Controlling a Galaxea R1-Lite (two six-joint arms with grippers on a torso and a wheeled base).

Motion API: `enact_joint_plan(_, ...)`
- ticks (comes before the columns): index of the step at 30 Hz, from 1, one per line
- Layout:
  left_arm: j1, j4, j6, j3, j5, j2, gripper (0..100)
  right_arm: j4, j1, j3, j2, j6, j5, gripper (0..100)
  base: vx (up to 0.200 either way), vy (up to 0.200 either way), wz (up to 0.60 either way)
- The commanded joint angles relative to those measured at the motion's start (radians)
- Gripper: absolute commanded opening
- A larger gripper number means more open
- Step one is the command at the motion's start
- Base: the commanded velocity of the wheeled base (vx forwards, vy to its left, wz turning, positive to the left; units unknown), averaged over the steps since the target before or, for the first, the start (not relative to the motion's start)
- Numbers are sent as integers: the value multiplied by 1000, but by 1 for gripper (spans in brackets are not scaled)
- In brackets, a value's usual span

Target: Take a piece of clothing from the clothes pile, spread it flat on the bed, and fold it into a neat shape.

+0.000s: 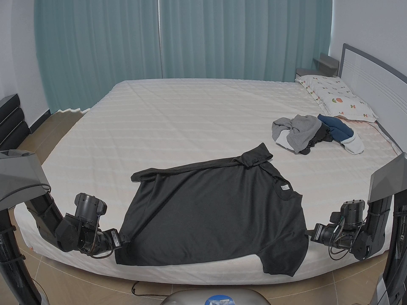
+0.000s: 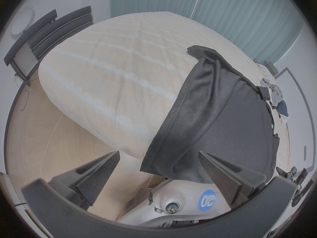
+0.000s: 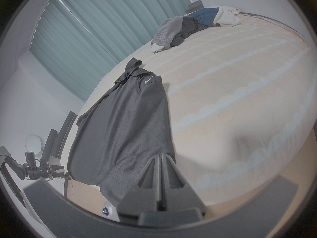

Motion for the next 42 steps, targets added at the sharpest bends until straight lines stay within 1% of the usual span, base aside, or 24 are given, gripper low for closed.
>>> enact_joint_plan(1, 0, 0, 0, 0, 0, 2, 100, -3, -11, 34, -2, 0, 0, 0, 0, 0, 0)
enact_joint_plan(7, 0, 0, 0, 2, 2, 1, 100, -28, -13, 98, -30, -12, 0, 0, 0, 0, 0)
enact_joint_plan(8, 0, 0, 0, 2, 2, 1, 100, -45, -13, 116, -30, -28, 0, 0, 0, 0, 0)
enact_joint_plan(12, 0, 0, 0, 2, 0, 1, 100, -85, -22, 119, -22, -31, 1, 0, 0, 0, 0)
enact_joint_plan(13, 0, 0, 0, 0, 0, 1, 100, -117, -22, 112, -10, -32, 1, 0, 0, 0, 0)
enact_joint_plan(15, 0, 0, 0, 2, 0, 1, 100, -118, -19, 103, -5, -32, 3, 0, 0, 0, 0)
enact_joint_plan(16, 0, 0, 0, 2, 0, 1, 100, -118, -19, 103, -5, -32, 3, 100, 0, 0, 0)
enact_joint_plan(21, 0, 0, 0, 0, -1, 4, 100, -104, -11, 7, 22, -28, -3, 100, 0, 0, 0)
enact_joint_plan(30, 2, -2, 0, -3, -1, 5, 100, -95, -2, -68, 99, -19, -2, 100, 0, 0, 0)
enact_joint_plan(31, 2, -2, 0, -4, -3, 7, 100, -95, 4, -71, 107, -19, -2, 0, 0, 0, 0)
enact_joint_plan(35, 2, -5, -1, -6, -3, 10, 100, -98, 12, -77, 127, -17, -5, 0, 0, 0, 0)
enact_joint_plan(42, 3, -20, -1, -3, 0, 16, 100, -111, 4, -40, 111, -17, -38, 0, 0, 0, 0)
